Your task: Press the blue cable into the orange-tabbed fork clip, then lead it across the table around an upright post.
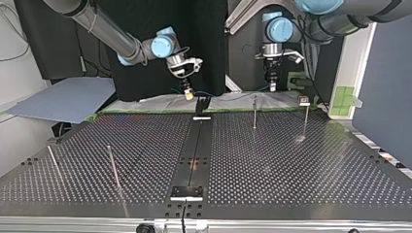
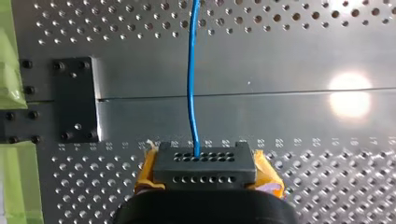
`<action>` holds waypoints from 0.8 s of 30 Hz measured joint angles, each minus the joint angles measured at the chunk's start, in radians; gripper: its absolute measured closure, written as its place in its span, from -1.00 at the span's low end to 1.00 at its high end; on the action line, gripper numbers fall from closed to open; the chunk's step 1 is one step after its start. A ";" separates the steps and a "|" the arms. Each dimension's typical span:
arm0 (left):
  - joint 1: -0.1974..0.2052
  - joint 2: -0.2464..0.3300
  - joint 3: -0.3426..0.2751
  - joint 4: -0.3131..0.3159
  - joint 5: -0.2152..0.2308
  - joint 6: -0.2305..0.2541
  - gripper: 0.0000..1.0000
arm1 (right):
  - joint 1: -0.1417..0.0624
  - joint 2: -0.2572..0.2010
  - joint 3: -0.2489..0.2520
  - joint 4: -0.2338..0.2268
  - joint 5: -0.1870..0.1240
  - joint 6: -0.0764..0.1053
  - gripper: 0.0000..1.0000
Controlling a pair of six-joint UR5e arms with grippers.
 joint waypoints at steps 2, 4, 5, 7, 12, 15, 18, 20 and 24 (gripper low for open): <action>0.001 -0.018 0.017 -0.008 0.000 -0.005 1.00 | 0.001 0.018 -0.015 0.001 0.000 0.000 1.00; 0.001 -0.037 0.036 -0.018 -0.002 -0.008 1.00 | 0.001 0.031 -0.023 0.001 0.000 0.000 1.00; 0.002 -0.045 0.043 -0.022 -0.004 -0.009 1.00 | -0.001 0.037 -0.026 0.000 0.001 0.000 1.00; 0.003 -0.065 0.054 -0.027 -0.008 -0.011 1.00 | -0.004 0.043 -0.031 -0.002 0.002 0.000 1.00; 0.008 -0.093 0.064 -0.029 -0.012 -0.014 1.00 | -0.009 0.069 -0.056 0.003 0.002 -0.005 1.00; 0.009 -0.096 0.072 -0.030 -0.010 -0.014 1.00 | -0.008 0.092 -0.080 0.018 0.002 -0.009 1.00; 0.011 -0.100 0.085 -0.032 -0.001 -0.015 1.00 | -0.006 0.103 -0.099 0.031 0.002 -0.011 1.00; 0.011 -0.109 0.097 -0.038 0.004 -0.015 1.00 | -0.005 0.106 -0.109 0.037 0.002 -0.011 1.00; 0.012 -0.127 0.132 -0.048 0.011 -0.015 1.00 | -0.007 0.108 -0.119 0.043 0.002 -0.012 1.00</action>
